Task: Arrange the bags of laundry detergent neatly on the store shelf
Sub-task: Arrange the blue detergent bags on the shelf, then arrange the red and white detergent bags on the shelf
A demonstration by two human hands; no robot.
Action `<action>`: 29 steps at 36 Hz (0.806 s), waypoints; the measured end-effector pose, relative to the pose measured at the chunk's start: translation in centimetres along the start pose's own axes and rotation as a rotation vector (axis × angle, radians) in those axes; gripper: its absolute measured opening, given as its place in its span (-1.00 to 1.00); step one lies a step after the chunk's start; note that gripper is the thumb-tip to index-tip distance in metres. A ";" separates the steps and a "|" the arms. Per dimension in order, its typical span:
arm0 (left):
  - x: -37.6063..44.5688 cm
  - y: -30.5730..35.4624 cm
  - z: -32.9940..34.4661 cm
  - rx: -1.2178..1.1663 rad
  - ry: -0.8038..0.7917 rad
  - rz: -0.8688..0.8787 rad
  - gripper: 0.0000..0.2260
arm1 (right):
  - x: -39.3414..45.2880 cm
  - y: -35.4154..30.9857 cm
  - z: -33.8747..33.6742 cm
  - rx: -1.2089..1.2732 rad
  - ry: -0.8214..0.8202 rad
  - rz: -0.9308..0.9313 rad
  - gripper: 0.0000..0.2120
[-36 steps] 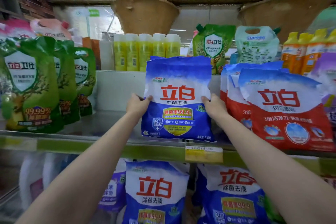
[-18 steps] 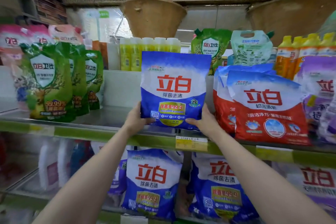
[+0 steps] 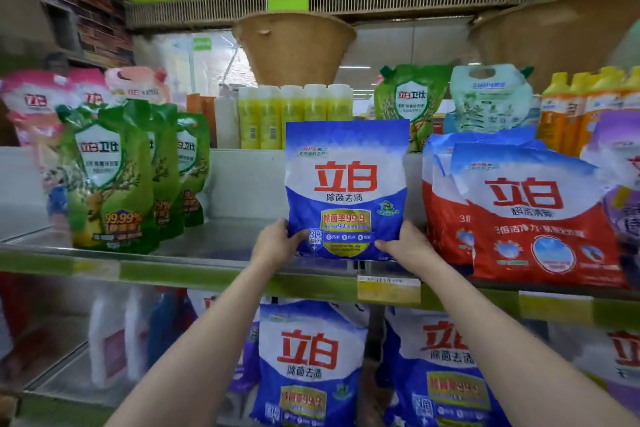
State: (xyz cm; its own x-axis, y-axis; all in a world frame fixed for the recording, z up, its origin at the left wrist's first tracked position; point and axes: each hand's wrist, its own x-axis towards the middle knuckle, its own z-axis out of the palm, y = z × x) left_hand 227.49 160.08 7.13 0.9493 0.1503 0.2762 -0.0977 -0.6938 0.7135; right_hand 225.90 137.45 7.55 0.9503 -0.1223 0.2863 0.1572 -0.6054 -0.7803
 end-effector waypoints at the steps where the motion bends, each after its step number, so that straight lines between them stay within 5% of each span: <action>1: -0.1 0.2 0.2 0.030 0.069 -0.022 -0.59 | 0.0 0.0 0.1 -0.063 0.038 0.006 -0.47; 6: -1.5 2.2 0.6 0.265 0.277 -0.013 -0.57 | -1.2 -0.5 0.1 -0.253 0.177 0.044 -0.20; 12: -3.3 8.2 2.2 0.186 0.223 0.292 -0.69 | -2.4 -1.2 -3.1 -0.335 0.215 -0.086 -0.39; 15: -4.0 11.8 4.1 0.083 0.126 0.418 -0.77 | -2.9 -0.6 -6.7 -0.360 0.268 -0.134 -0.49; 22: -6.1 18.6 10.9 -0.049 -0.201 0.388 -0.69 | -2.9 5.1 -16.3 -0.356 0.488 -0.123 -0.71; 26: -6.5 20.6 14.3 -0.118 -0.405 0.261 -0.46 | -3.3 9.6 -22.2 -0.362 0.490 0.071 -0.39; 29: -6.8 21.2 15.4 -0.088 -0.407 0.219 -0.38 | -4.0 12.5 -24.8 -0.296 0.277 0.208 -0.26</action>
State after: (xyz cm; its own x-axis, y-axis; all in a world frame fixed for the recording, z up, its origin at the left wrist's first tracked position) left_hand 223.51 133.48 10.50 0.9418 -0.2938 0.1634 -0.3168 -0.6132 0.7236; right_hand 217.40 110.88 10.40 0.8395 -0.4466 0.3095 -0.1516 -0.7396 -0.6558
